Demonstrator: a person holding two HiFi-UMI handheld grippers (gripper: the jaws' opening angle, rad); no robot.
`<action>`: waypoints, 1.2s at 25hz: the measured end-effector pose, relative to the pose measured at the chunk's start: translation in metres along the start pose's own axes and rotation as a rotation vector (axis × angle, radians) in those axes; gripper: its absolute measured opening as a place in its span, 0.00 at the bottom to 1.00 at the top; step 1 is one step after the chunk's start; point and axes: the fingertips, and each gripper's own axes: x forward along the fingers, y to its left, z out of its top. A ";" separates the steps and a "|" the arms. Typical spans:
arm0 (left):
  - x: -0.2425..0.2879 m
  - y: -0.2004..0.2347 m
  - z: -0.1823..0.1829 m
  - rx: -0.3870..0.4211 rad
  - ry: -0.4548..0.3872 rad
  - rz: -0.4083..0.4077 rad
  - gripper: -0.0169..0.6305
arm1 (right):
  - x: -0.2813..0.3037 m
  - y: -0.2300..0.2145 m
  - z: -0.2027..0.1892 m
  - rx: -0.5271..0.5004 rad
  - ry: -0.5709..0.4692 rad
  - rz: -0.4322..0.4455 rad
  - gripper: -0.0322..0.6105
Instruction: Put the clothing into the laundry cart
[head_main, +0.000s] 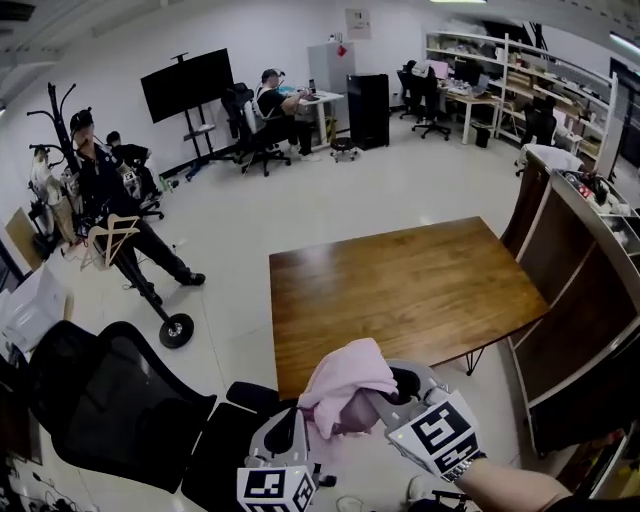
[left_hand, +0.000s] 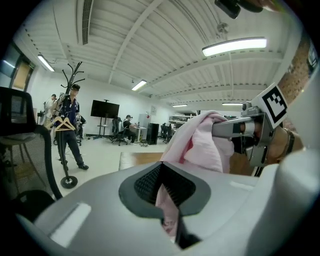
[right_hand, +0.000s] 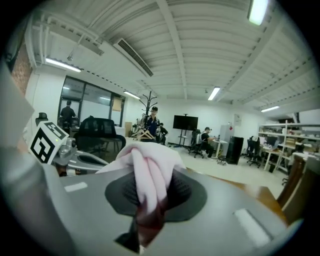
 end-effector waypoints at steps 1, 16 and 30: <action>0.003 0.000 0.002 0.006 -0.001 -0.018 0.03 | -0.004 -0.005 0.006 -0.005 -0.007 -0.026 0.16; -0.010 -0.142 0.054 0.088 -0.013 -0.329 0.03 | -0.188 -0.039 0.097 0.094 -0.007 -0.387 0.16; -0.012 -0.316 0.085 0.145 -0.016 -0.551 0.03 | -0.370 -0.079 0.142 0.090 -0.011 -0.624 0.16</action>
